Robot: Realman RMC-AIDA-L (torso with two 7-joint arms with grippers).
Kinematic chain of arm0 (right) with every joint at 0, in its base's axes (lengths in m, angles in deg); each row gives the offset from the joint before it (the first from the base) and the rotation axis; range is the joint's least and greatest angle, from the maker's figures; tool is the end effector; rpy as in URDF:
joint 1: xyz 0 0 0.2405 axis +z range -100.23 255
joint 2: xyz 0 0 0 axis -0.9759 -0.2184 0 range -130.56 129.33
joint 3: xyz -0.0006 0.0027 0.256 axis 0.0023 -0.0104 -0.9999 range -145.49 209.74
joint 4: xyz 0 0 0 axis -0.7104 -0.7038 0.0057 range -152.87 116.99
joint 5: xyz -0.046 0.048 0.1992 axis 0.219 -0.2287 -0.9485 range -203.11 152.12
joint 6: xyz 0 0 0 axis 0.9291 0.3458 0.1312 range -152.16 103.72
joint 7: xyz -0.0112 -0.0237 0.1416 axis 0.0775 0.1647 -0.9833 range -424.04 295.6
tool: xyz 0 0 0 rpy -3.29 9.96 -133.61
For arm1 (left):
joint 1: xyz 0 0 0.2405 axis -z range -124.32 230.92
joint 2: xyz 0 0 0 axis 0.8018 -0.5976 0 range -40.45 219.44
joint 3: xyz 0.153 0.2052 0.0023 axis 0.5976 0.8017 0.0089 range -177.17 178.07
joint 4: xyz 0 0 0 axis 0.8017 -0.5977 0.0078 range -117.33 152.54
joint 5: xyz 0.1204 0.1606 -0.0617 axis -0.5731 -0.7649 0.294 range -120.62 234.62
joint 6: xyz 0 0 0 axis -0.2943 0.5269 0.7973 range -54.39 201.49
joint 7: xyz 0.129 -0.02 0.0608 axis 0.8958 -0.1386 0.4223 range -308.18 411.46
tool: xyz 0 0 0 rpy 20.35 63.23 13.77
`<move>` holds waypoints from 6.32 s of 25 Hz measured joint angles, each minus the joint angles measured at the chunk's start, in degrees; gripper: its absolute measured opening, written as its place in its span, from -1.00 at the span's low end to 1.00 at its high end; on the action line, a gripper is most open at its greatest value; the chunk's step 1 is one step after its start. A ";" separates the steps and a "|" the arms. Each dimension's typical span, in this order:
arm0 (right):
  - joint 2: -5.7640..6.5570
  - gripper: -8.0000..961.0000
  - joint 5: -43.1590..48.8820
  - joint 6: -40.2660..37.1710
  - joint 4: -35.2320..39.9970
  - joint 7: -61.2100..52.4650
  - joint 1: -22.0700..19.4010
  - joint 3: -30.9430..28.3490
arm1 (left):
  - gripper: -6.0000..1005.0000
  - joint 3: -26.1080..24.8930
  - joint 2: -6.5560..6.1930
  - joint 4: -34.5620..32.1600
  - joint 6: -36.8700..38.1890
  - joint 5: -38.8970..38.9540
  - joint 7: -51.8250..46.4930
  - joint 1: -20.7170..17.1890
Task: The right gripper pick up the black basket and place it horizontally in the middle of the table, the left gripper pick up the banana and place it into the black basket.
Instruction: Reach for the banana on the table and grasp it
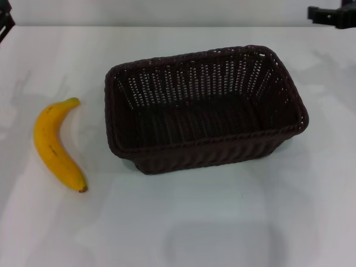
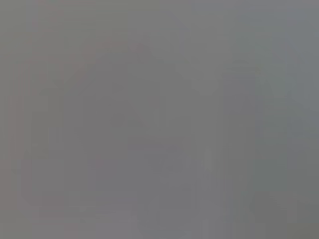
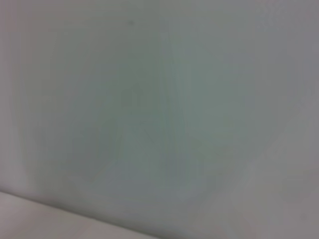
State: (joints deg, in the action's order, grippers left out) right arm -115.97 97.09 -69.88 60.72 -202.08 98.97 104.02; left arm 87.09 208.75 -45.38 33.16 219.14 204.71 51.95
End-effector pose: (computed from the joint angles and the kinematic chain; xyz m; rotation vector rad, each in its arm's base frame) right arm 0.2030 0.4095 0.0893 -2.0503 0.8157 0.4313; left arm -0.2839 0.3196 0.0748 -1.5952 -0.3987 -0.7281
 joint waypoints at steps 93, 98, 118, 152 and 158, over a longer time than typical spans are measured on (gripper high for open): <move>0.22 0.74 -16.92 8.69 -2.67 20.88 -3.69 -6.56 | 0.75 12.60 -0.21 -33.36 109.18 5.63 7.75 17.79; 0.22 0.74 -20.64 6.96 -2.83 24.65 -3.81 -7.09 | 0.75 14.95 -0.11 -32.62 109.28 5.70 6.52 17.64; 0.26 0.73 -20.90 2.92 -3.23 25.43 -4.18 -8.97 | 0.75 20.06 -0.08 -30.82 108.05 5.69 -0.38 15.52; 0.31 0.73 -20.90 -1.68 -3.17 25.88 -4.19 -10.99 | 0.74 21.86 0.09 -23.41 100.29 5.73 -4.91 14.51; 0.31 0.73 -20.90 -1.77 -3.03 25.88 -4.21 -10.99 | 0.74 22.98 0.17 -22.85 100.00 5.74 -5.78 14.51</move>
State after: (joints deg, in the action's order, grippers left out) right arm -115.66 76.19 -71.66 57.70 -176.19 94.77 93.03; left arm 110.06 208.92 -68.23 133.15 224.88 198.93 66.45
